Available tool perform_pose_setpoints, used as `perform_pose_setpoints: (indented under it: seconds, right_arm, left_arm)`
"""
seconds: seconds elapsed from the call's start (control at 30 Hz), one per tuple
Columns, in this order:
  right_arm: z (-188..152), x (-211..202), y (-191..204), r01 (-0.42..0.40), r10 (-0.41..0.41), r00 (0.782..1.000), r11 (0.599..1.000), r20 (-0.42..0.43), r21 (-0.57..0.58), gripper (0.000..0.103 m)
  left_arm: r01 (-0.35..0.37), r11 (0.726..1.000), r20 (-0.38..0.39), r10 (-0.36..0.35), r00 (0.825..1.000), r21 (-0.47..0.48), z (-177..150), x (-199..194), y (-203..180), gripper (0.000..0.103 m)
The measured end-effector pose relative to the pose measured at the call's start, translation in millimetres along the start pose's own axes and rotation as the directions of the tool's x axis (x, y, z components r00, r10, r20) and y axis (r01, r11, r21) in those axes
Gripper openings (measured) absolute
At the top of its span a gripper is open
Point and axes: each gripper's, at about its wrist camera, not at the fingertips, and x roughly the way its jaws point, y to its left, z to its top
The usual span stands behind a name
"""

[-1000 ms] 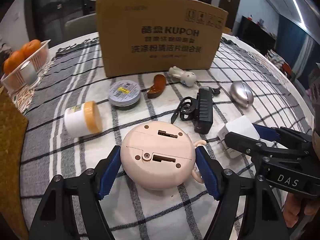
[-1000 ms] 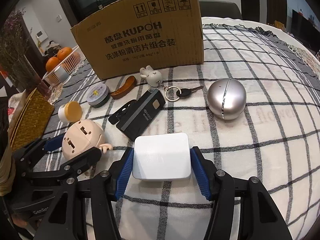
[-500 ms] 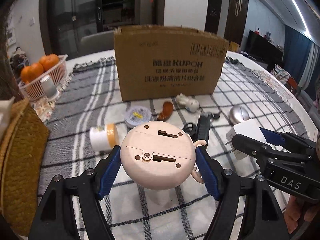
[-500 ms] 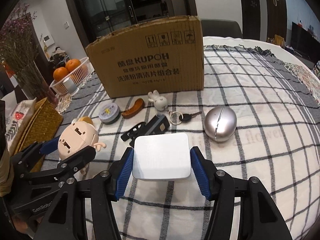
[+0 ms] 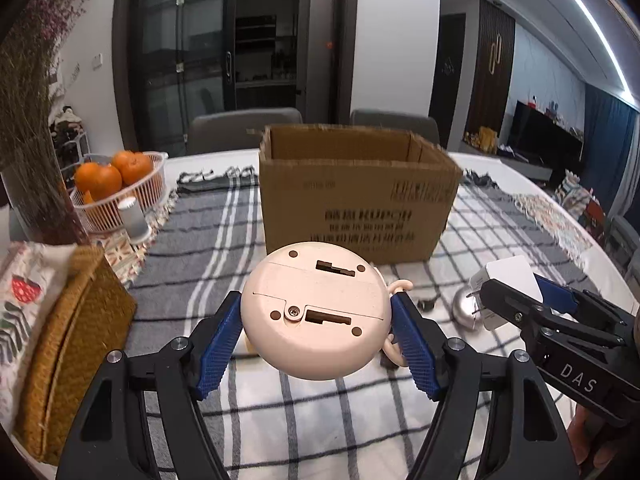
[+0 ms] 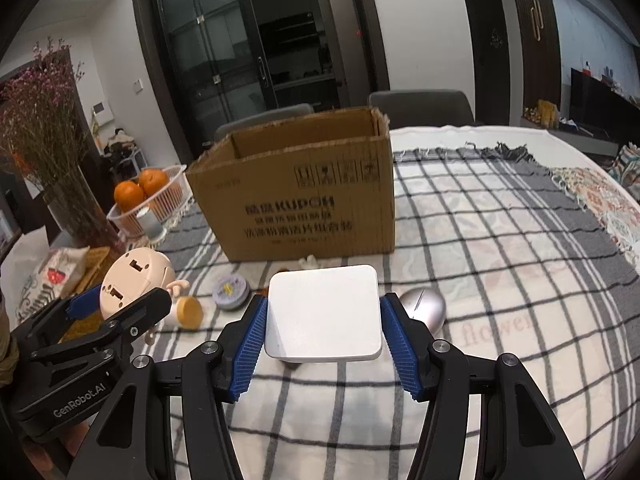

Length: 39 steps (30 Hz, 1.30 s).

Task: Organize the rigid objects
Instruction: 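Lift and carry the charger with the right tool while the left tool carries the pink toy to the box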

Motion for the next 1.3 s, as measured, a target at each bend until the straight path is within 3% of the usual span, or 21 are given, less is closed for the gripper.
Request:
perform_pose_setpoints:
  seconds: [0.6,1.03,1.3]
  right_arm:
    - [69,-5,11,-0.022,0.024,0.995,1.0,0.099,-0.016,0.058]
    - [131,24,9,-0.012,0.014,0.995,1.0,0.099,-0.029,0.058]
    - [161,56,3,-0.023,0.023,1.0,1.0,0.009,-0.018,0.058]
  left_arm:
    - [-0.035,0.999,0.099,0.034,0.995,0.001,70,-5,7,0.074]
    - [-0.012,1.0,0.063,0.011,0.998,0.022,129,27,10,0.074]
    - [-0.005,0.999,-0.001,0.005,1.0,0.034,156,59,11,0.074]
